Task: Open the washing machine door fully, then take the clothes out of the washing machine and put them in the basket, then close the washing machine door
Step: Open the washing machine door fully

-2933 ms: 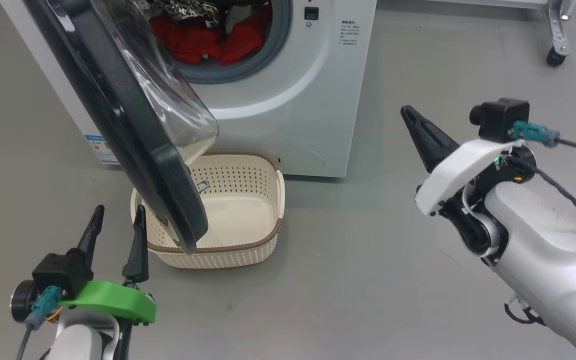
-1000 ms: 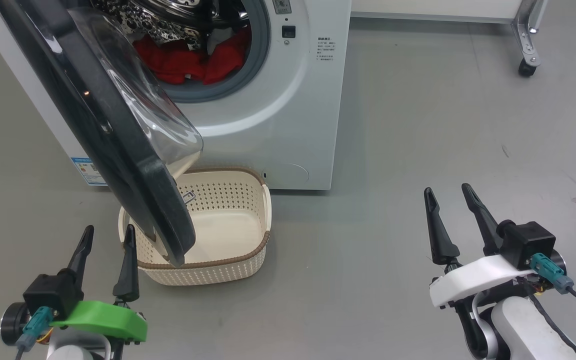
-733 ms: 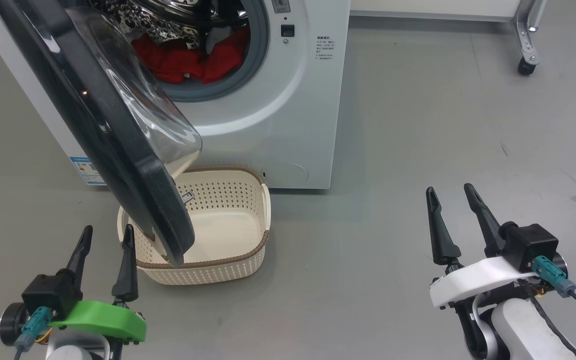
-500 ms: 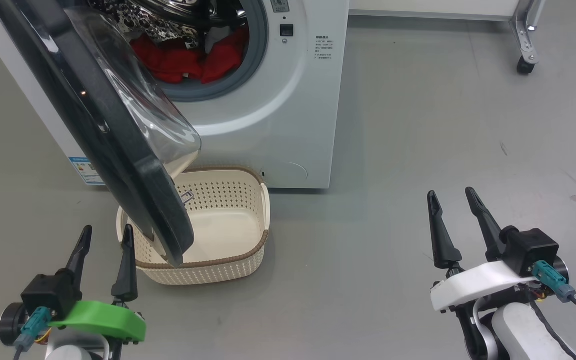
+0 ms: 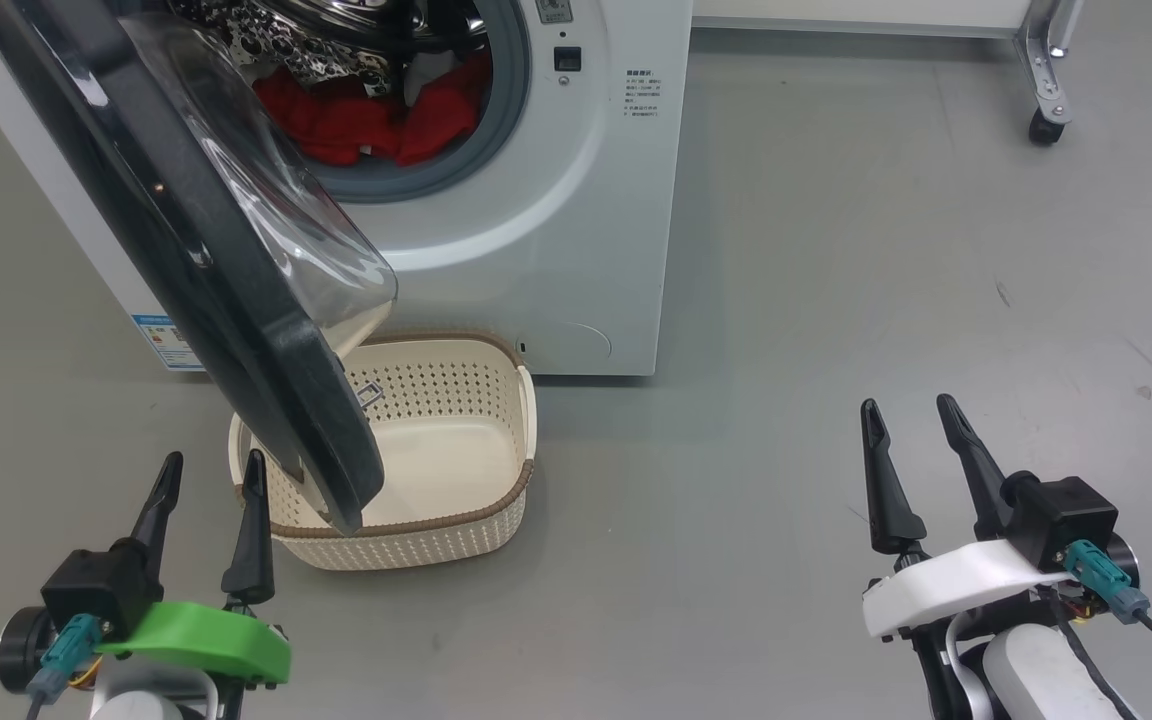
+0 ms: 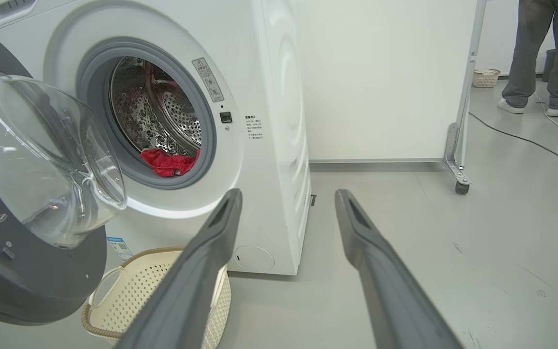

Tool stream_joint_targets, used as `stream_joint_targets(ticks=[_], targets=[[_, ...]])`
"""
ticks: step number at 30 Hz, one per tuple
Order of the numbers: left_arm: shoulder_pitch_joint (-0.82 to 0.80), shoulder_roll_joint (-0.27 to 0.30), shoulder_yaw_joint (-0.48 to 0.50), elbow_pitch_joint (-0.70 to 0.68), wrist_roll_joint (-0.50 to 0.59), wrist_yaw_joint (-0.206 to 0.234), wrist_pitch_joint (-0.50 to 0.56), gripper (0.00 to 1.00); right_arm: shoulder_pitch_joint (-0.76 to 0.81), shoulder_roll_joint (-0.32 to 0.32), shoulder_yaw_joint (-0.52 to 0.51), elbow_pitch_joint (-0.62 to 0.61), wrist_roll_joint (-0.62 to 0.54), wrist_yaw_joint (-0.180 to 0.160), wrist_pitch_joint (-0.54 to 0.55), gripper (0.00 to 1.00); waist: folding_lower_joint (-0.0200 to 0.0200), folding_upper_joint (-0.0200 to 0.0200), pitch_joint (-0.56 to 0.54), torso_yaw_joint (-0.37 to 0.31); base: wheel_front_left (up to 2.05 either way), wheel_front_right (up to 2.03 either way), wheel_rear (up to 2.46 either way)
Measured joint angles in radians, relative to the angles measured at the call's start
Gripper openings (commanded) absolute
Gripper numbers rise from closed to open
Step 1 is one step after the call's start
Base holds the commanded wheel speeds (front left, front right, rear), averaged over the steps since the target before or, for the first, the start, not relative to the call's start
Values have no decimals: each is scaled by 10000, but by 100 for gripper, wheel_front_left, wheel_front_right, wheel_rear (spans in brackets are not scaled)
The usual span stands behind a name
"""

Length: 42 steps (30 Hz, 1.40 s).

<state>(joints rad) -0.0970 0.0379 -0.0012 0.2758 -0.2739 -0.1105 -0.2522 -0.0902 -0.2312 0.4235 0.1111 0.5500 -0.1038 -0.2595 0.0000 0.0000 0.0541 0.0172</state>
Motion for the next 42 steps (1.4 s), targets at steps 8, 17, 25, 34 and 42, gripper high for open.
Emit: stream_joint_targets(ticks=[8, 17, 25, 34, 42], targets=[[0, -2, 15, 75, 0, 0, 0, 100, 7, 128, -134, 6, -169, 146, 0, 100, 1, 0, -10, -9, 0, 0, 0], [0, -2, 52, 146, 0, 4, 0, 100, 137, 318, -226, 111, -376, 326, 0, 100, 1, 0, -118, -11, 0, 0, 0], [1, -4, -52, 297, 121, 4, 0, 72, 184, 430, -368, 153, -466, 416, 0, 100, 1, 0, -161, -20, 0, 0, 0], [3, -8, -167, 328, 121, 4, 2, 0, 217, 514, -502, 211, -598, 591, 0, 100, 1, 0, -145, -7, 0, 0, 0], [-3, -8, -73, 90, 119, 4, 0, 0, 221, 665, -527, 274, -692, 725, 0, 100, 0, 0, -164, -18, 0, 0, 0]])
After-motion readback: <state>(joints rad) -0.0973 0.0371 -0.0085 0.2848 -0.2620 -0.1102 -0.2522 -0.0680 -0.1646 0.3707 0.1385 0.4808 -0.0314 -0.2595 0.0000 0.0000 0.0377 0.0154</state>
